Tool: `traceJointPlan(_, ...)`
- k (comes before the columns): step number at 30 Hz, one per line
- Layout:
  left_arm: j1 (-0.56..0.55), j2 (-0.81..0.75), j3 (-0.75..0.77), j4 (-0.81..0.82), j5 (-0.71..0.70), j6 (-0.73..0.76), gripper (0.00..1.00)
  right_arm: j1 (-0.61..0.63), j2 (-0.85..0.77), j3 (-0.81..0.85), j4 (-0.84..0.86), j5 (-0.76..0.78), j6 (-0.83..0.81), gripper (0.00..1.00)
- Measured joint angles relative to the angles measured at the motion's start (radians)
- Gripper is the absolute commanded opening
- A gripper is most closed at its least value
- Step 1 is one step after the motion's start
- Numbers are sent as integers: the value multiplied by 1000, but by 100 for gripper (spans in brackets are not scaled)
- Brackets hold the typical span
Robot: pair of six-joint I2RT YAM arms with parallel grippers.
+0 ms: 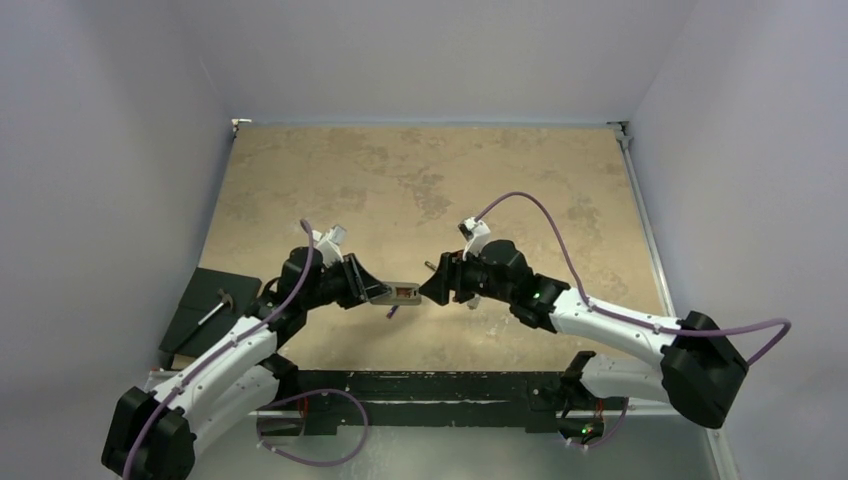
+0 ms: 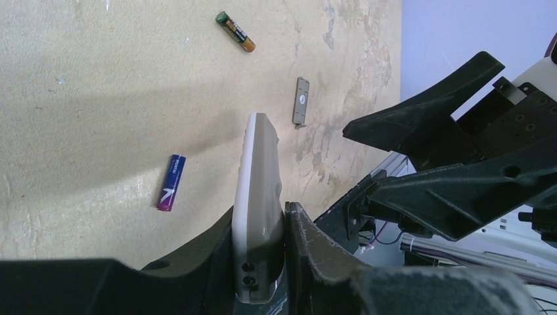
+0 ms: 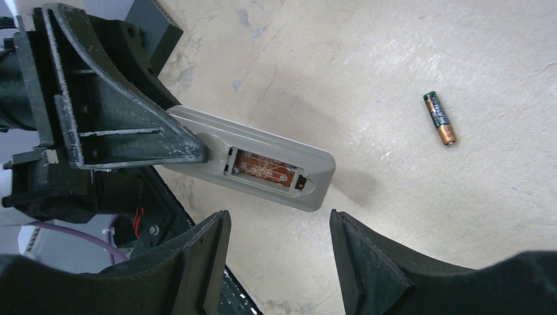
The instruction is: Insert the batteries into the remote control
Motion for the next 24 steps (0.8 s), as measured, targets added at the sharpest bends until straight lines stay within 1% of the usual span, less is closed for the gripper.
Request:
traceJointPlan(8, 0, -53, 81, -108, -10, 53, 0, -2, -71, 1, -92, 45, -33, 66)
traceJointPlan(14, 0, -69, 122, -143, 40, 65, 0, -3, -126, 6, -172, 60, -53, 66)
traceJointPlan(20, 0, -149, 122, -172, 80, 27, 0, -4, -203, 9, -252, 83, -63, 66)
traceJointPlan(24, 0, -193, 90, -138, 107, -27, 0, -4, -241, 9, -291, 95, -62, 66)
